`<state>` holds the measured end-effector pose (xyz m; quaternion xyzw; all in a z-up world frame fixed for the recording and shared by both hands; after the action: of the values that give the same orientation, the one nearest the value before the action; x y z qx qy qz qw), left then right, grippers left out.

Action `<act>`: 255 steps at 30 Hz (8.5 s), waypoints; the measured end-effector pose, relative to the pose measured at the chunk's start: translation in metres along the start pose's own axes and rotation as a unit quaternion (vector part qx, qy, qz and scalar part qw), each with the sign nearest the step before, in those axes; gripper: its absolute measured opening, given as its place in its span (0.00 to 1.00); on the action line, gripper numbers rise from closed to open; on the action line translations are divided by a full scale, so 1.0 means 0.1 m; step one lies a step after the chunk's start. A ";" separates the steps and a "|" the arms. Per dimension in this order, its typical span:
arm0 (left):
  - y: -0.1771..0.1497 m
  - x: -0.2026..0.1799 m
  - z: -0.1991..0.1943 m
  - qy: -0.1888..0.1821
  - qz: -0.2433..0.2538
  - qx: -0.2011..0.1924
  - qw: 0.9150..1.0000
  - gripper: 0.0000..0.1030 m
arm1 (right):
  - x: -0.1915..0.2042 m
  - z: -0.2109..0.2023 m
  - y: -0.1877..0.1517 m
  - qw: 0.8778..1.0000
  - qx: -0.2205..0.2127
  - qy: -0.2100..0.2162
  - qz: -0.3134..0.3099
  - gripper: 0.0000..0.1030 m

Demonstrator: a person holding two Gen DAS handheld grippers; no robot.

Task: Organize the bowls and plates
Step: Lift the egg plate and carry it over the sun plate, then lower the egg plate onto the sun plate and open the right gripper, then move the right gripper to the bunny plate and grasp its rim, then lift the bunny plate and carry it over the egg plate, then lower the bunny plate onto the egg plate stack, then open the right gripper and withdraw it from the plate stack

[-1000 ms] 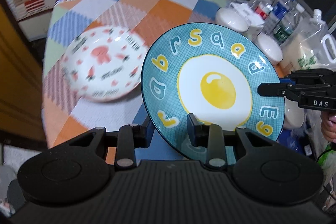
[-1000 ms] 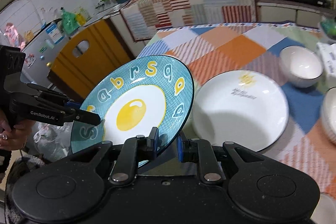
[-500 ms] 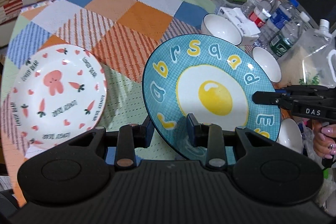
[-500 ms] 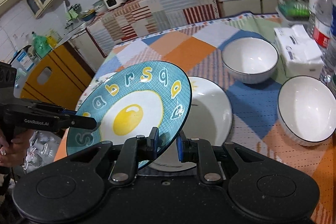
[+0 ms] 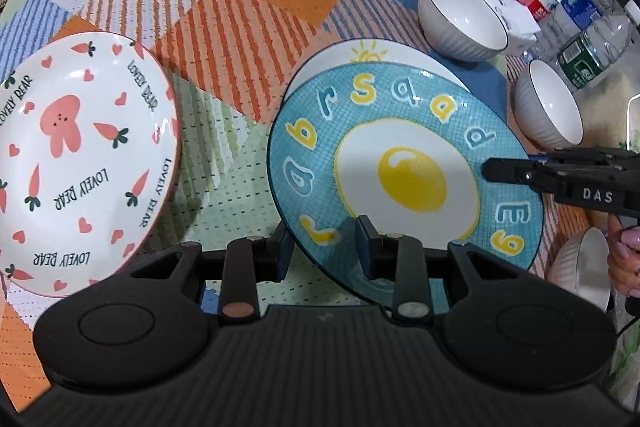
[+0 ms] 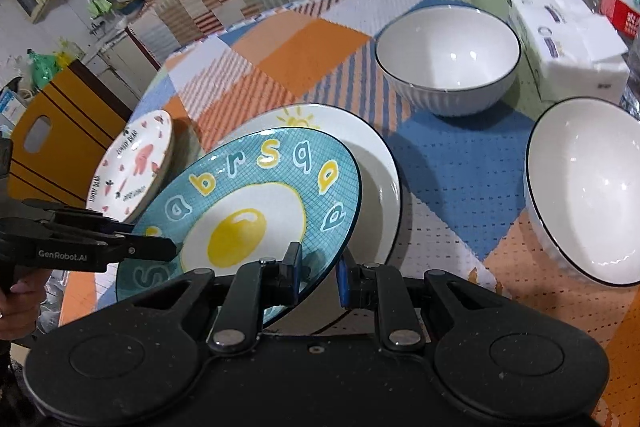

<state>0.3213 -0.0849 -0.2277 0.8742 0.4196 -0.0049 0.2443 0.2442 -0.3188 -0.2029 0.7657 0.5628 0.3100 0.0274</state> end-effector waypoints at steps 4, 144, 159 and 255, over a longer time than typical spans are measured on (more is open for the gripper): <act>0.04 -0.04 0.06 0.003 0.000 0.015 1.000 0.30 | -0.01 0.03 0.03 1.000 -0.002 -0.018 0.000 0.22; -1.00 1.46 -1.50 0.106 -0.149 -0.173 0.968 0.18 | 2.03 0.54 -0.03 0.980 -0.016 0.104 -0.171 0.22; -0.59 0.56 -1.88 0.037 -0.045 -0.173 0.983 0.18 | 1.64 -0.58 -0.04 0.977 -0.101 0.102 -0.157 0.22; -0.31 -0.65 -1.11 0.068 0.042 -0.024 0.997 0.20 | 0.59 -1.35 -0.43 0.981 -0.156 -0.088 -0.079 0.36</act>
<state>0.2342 -0.0683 -0.1296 0.8832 0.3985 0.0745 0.2358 0.1496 -0.2925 -0.0852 0.7296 0.5617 0.3219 0.2205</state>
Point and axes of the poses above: each gripper's, at about its wrist camera, not at the fingertips, and z roughly the way its jaws point, x to its left, y to its top, the point moved 5 cm from there along z, roughly the way its jaws point, and after that the axes turned 13 degrees about z, right-handed, at the moved point
